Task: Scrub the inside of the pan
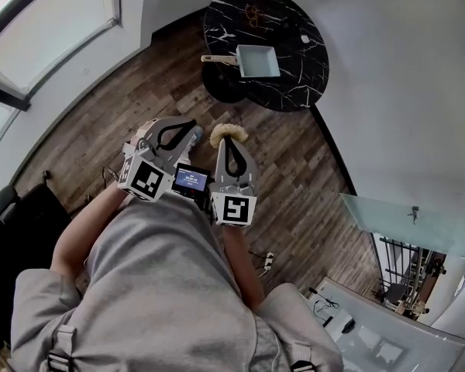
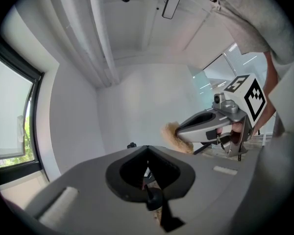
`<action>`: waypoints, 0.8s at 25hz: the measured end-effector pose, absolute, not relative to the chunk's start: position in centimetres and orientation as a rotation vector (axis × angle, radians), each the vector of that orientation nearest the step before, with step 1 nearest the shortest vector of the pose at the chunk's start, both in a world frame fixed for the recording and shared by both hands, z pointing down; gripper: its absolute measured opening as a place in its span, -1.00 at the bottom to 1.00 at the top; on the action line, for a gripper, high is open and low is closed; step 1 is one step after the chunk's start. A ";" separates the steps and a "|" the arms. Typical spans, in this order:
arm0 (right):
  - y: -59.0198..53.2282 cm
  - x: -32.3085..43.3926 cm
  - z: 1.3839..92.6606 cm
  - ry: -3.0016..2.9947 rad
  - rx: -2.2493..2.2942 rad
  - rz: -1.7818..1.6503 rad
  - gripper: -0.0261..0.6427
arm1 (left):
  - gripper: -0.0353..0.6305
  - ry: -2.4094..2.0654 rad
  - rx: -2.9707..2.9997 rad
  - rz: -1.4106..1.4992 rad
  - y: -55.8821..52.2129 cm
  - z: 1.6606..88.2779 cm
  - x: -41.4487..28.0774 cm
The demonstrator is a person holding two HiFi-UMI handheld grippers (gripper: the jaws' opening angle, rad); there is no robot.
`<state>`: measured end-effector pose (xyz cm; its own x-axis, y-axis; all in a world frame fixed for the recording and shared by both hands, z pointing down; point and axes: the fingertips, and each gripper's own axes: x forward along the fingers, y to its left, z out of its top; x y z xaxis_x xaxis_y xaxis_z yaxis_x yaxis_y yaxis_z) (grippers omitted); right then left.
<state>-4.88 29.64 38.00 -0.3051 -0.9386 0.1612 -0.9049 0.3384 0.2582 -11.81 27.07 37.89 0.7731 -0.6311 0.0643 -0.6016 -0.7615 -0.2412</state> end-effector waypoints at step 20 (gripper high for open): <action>29.1 -5.5 38.4 -2.317 1.621 -0.130 -0.88 | -0.89 0.978 -2.773 -0.207 25.9 37.8 -11.9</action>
